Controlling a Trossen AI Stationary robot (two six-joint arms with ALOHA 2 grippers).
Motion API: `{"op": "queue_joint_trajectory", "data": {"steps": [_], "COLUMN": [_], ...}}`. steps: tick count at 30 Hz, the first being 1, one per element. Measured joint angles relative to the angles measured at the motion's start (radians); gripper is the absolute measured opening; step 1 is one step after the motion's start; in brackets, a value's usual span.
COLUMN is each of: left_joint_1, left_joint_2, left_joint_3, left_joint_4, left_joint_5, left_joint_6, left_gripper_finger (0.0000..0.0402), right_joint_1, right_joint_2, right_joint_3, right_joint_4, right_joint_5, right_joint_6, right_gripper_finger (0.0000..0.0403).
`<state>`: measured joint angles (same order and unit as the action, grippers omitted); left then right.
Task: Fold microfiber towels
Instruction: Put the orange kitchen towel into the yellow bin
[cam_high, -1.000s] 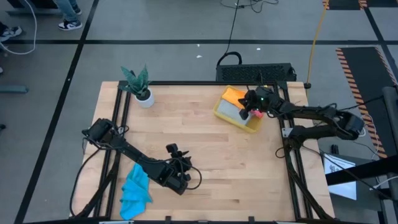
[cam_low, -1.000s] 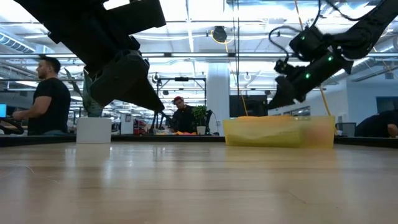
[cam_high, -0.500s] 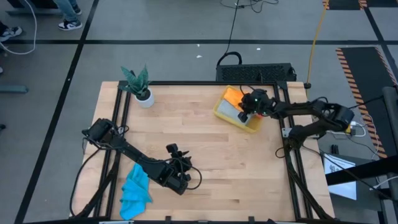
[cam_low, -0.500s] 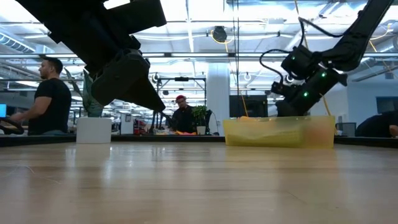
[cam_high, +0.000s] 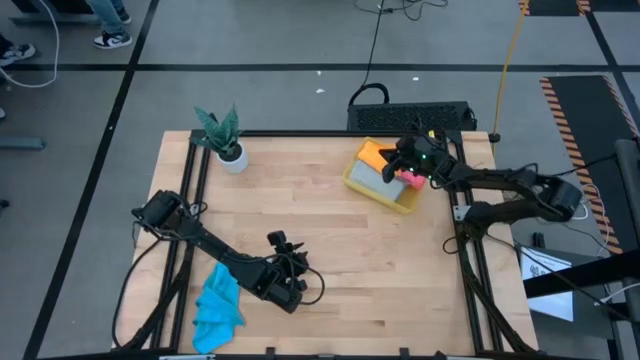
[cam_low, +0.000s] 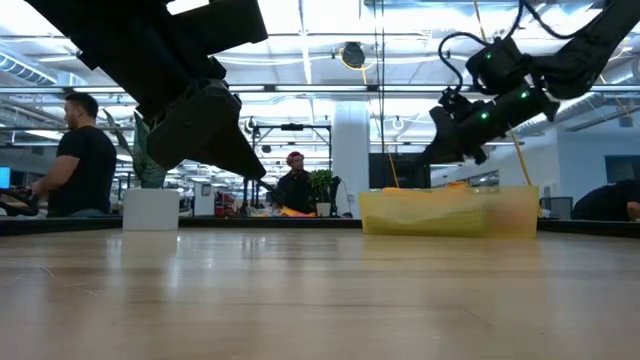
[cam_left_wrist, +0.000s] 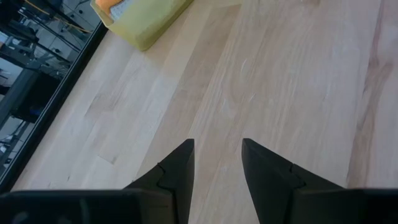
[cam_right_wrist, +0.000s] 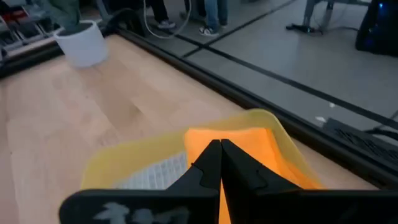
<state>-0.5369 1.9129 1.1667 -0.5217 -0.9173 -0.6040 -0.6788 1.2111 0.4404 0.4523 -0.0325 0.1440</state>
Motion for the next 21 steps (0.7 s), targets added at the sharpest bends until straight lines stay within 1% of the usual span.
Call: {"op": "queue_joint_trajectory", "data": {"steps": [4, 8, 10, 14, 17, 21], "left_joint_1": [0.0, 0.0, 0.0, 0.0, 0.0, 0.0], "left_joint_2": [0.0, 0.0, 0.0, 0.0, 0.0, 0.0], "left_joint_3": [0.0, 0.0, 0.0, 0.0, 0.0, 0.0], "left_joint_4": [0.001, 0.002, 0.002, 0.002, 0.002, 0.002], "left_joint_5": [0.0, 0.0, 0.0, 0.0, 0.0, 0.0], "left_joint_6": [0.0, 0.0, 0.0, 0.0, 0.0, 0.0], "left_gripper_finger": [0.0136, 0.0136, 0.0136, 0.0136, 0.0136, 0.0136], "right_joint_1": [0.0, 0.0, 0.0, -0.002, -0.002, -0.002], "right_joint_2": [0.122, 0.265, 0.322, 0.393, 0.413, 0.415], "right_joint_3": [0.0, 0.0, 0.0, 0.001, 0.002, 0.032], "right_joint_4": [0.156, 0.32, 0.361, 0.373, 0.339, 0.22], "right_joint_5": [-0.003, -0.079, -0.099, -0.101, -0.101, -0.099], "right_joint_6": [0.001, 0.026, 0.03, 0.024, 0.007, -0.036], "right_gripper_finger": [0.0, 0.0, 0.0, 0.0, 0.0, 0.0]}}
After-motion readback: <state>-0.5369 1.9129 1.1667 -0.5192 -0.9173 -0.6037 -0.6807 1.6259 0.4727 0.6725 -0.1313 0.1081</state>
